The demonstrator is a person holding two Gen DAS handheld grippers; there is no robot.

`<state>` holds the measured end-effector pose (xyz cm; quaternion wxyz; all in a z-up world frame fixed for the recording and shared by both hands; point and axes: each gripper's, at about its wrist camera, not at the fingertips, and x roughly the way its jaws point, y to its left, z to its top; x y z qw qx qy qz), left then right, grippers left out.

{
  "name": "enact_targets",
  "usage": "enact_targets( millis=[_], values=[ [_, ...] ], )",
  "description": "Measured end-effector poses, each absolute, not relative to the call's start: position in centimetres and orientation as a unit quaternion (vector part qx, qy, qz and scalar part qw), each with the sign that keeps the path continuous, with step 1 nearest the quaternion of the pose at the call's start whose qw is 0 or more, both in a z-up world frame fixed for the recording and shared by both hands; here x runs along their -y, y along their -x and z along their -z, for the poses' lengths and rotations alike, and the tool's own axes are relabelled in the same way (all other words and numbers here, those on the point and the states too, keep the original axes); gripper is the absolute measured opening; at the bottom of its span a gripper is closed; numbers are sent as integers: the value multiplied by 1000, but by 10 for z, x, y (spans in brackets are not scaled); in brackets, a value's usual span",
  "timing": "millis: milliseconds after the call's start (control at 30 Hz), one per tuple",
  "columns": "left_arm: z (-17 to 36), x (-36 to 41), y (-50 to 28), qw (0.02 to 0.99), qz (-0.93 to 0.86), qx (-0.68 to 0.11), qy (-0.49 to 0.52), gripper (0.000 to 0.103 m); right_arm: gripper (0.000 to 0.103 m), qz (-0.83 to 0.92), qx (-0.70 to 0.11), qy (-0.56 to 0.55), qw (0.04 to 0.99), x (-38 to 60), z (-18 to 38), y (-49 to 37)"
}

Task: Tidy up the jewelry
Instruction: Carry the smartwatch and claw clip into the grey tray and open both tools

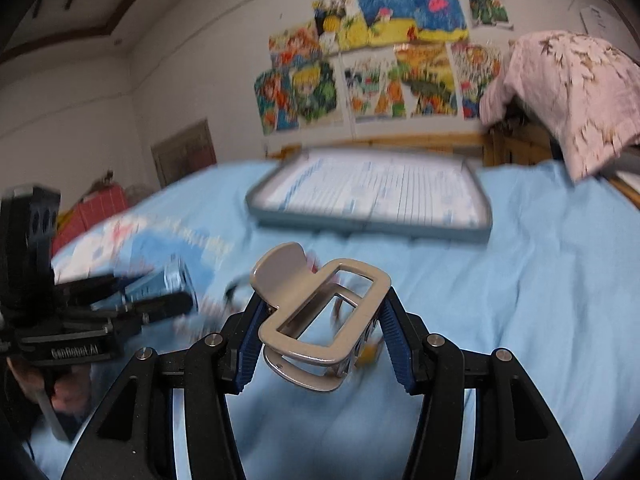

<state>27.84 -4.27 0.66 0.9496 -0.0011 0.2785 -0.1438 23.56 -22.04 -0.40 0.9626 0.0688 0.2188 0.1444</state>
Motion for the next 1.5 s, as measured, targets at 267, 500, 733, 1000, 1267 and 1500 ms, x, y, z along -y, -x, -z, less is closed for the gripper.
enact_targets(
  millis=[267,500,733,1000,1267,1500],
  values=[
    [-27,56,-391,958,108,-266,13,55,50,-123,-186,-112,968,257,-18,-360],
    [-9,60,-464,952,90,-293,12,55,50,-130,-215,-130,959,260,11,-446],
    [15,55,-477,946,73,-315,26,56,50,-135,-265,-138,945,255,47,-474],
    [7,48,-457,953,64,-293,47,83,66,-119,-265,-143,946,259,49,-470],
    [-21,32,-411,967,32,-244,66,103,93,-101,-213,-136,962,268,19,-426],
    [-51,32,-340,978,39,-198,62,103,102,-103,-141,-89,981,258,-23,-345]
  ],
)
